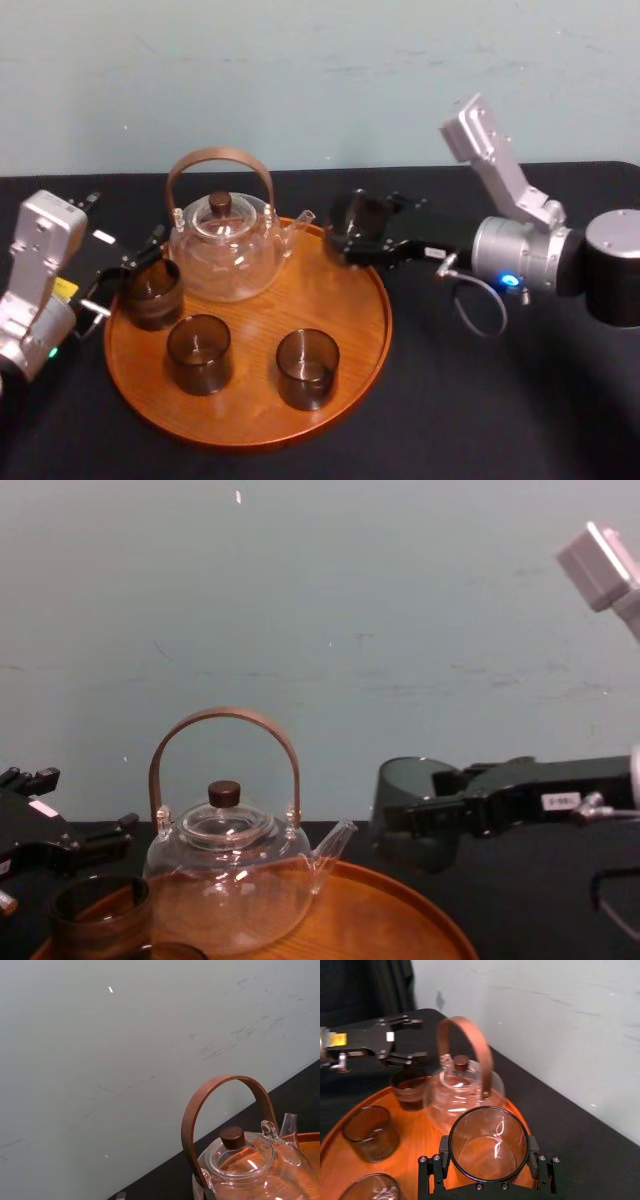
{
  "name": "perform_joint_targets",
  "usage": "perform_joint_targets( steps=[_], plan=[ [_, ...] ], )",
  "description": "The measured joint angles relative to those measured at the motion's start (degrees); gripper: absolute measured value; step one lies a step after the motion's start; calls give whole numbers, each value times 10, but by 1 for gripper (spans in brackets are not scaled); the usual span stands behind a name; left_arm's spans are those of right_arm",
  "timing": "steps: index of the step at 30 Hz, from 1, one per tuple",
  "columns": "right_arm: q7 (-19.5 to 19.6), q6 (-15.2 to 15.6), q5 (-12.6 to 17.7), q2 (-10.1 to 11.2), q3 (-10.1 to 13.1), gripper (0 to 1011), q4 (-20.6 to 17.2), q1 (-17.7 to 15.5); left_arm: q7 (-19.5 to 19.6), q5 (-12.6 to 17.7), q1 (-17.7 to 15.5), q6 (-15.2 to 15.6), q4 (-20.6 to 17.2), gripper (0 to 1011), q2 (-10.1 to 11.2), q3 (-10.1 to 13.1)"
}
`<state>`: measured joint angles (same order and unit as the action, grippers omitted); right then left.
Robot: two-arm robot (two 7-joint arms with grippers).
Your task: Pick up the glass from the table and place it on the tray.
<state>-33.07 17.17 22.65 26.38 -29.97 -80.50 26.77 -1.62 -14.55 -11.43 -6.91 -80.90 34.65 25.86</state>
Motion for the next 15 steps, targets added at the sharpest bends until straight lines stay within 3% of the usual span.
perform_joint_targets(
  steps=[15],
  plan=[
    [-8, -14, 6, -16, -44, 904, 30, 10, 0, 0, 0, 0, 0, 1001, 0, 0]
  ],
)
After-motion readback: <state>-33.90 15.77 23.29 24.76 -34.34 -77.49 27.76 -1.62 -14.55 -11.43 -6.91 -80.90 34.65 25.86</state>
